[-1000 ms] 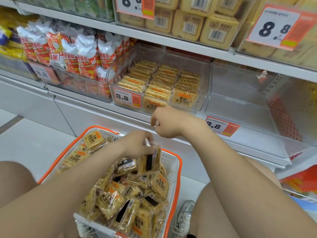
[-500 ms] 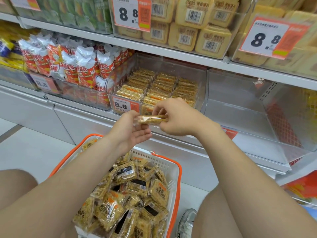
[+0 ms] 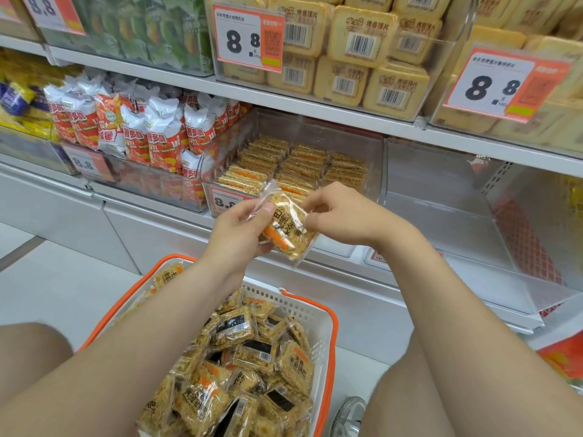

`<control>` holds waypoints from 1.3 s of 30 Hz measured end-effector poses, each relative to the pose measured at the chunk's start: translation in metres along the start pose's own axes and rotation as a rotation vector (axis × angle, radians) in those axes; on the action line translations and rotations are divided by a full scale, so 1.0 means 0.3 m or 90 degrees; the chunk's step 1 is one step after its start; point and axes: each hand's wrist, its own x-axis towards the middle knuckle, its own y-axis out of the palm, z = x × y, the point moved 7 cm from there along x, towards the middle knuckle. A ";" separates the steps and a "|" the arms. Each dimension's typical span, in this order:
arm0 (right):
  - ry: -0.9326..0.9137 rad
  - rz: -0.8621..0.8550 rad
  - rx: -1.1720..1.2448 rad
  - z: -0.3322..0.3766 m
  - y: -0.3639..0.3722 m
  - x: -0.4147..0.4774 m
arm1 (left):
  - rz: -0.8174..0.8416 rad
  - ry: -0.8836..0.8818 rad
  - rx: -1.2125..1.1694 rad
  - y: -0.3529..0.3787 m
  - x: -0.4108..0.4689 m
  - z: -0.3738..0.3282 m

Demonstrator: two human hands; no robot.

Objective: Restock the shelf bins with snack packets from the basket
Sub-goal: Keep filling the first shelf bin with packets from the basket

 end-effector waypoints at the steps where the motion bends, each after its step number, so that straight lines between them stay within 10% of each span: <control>1: -0.002 -0.007 0.001 -0.003 0.001 0.000 | -0.020 -0.010 0.000 -0.007 0.003 0.001; 7: -0.084 -0.004 0.049 0.051 0.027 -0.004 | 0.035 -0.028 0.036 0.010 0.003 -0.007; 15: 0.174 -0.093 0.471 -0.049 -0.012 -0.012 | 0.027 -0.050 -0.023 0.028 -0.005 -0.014; 30: 0.005 -0.166 -0.009 -0.013 -0.046 0.014 | 0.090 0.240 0.204 0.056 0.018 -0.125; 39: 0.061 -0.419 -0.186 -0.070 -0.199 -0.041 | 0.113 0.424 0.808 0.141 0.051 -0.118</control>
